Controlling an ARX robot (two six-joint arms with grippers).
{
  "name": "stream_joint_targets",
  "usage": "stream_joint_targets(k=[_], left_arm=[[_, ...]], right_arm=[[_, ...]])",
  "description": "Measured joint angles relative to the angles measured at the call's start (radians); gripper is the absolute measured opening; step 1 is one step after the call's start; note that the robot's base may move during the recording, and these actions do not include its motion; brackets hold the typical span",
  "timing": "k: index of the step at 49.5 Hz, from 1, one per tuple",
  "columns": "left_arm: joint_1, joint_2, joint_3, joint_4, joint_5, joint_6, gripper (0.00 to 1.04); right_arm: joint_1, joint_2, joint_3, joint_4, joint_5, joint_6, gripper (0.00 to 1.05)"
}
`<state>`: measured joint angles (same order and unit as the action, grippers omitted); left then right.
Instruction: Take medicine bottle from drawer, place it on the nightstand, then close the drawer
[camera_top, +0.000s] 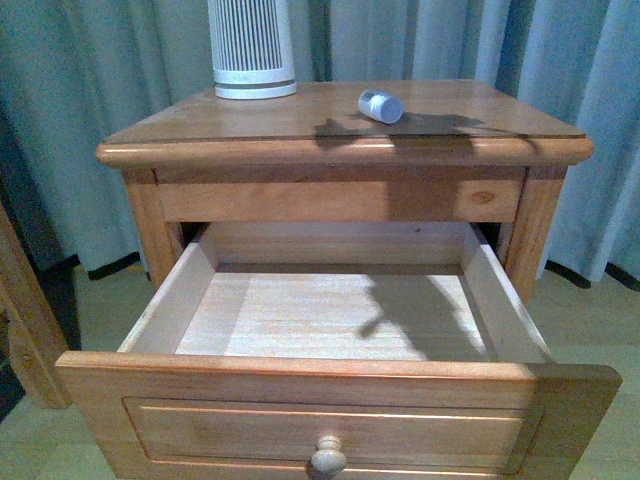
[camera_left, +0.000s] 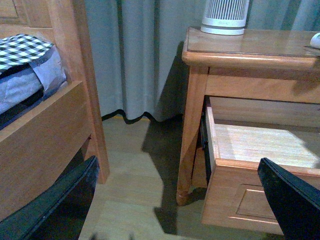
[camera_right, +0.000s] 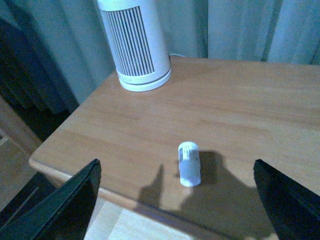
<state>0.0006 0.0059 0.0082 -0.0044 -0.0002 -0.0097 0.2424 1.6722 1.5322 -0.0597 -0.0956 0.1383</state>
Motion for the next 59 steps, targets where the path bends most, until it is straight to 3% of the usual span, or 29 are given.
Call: stream_joint_targets(k=[5, 9, 16, 22, 31, 39, 49, 59], left_arm=[[0.000, 0.000, 0.000, 0.000, 0.000, 0.000, 0.98], [0.000, 0.000, 0.000, 0.000, 0.000, 0.000, 0.98], [0.000, 0.000, 0.000, 0.000, 0.000, 0.000, 0.98], [0.000, 0.000, 0.000, 0.000, 0.000, 0.000, 0.98], [0.000, 0.000, 0.000, 0.000, 0.000, 0.000, 0.98], [0.000, 0.000, 0.000, 0.000, 0.000, 0.000, 0.98], [0.000, 0.000, 0.000, 0.000, 0.000, 0.000, 0.98], [0.000, 0.000, 0.000, 0.000, 0.000, 0.000, 0.98]], right_arm=[[-0.004, -0.151, -0.205, 0.056, -0.024, 0.013, 0.77], [-0.002, -0.340, -0.463, 0.089, -0.026, 0.026, 0.58], [0.018, -0.573, -0.857, 0.143, 0.029, 0.035, 0.27], [0.071, -0.657, -1.127, 0.350, 0.155, 0.009, 0.02], [0.181, -0.595, -1.339, 0.634, 0.285, -0.039, 0.03], [0.272, -0.351, -1.429, 0.953, 0.359, -0.051, 0.03], [0.240, 0.007, -1.365, 1.224, 0.349, -0.064, 0.03], [0.174, 0.230, -1.249, 1.265, 0.314, -0.098, 0.03]])
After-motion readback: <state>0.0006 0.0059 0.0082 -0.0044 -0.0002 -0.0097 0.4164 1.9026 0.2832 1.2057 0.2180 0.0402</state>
